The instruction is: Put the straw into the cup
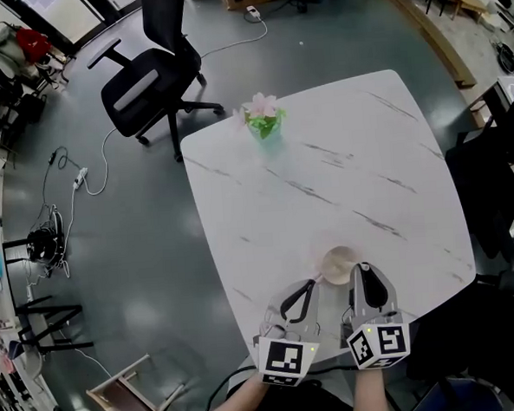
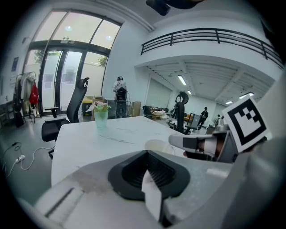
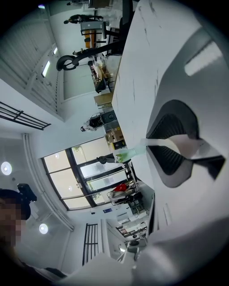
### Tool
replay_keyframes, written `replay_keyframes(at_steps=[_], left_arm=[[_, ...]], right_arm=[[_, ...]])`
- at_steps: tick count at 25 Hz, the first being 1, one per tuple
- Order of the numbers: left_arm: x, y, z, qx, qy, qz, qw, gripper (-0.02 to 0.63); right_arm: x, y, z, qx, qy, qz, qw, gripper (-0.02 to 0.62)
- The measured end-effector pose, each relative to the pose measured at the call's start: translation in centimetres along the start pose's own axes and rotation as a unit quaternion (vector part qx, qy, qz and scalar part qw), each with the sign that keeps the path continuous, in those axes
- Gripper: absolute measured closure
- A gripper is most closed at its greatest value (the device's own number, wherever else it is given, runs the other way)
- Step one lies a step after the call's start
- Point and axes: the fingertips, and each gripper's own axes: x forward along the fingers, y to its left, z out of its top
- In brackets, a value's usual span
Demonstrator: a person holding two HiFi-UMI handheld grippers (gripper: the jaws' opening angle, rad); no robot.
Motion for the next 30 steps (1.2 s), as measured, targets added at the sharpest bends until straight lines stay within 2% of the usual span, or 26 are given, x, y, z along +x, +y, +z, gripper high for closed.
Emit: replay_keyframes(at_steps=[7,9,12,14,23,30], left_arm=[[0.2,0.2,-0.1,-0.012,0.005,0.002,0.9999,0.604],[0.2,0.3,-0.1,-0.003,0.006,-0.001,1.0000,0.604],[0.1,0.2,0.3,0.004,0.004,-0.003,1.0000,0.604],[0.0,0.2,0.5,0.005,0.002,-0.002,1.0000,0.604],[-1.6,-0.5,2.3,0.017,-0.020,0.009,0.9996,0.604],[-4.1,-1.3,4.2,0.021,-0.059,0.031,0.9976,0.604]], right_arm=[[0.3,-0.1,-0.1,-0.012,0.000,-0.013,1.000,0.546],[0.4,-0.1,-0.3,-0.018,0.005,-0.017,1.000,0.543],[0.4,-0.1,-0.6,-0.021,0.012,-0.020,1.000,0.477],[0.2,-0.2,-0.4,-0.020,0.010,-0.022,0.999,0.463],[-2.5,0.2,1.7,-0.017,-0.027,-0.031,0.999,0.460],[-5.6,1.5,4.3,-0.015,-0.072,-0.006,0.997,0.483]])
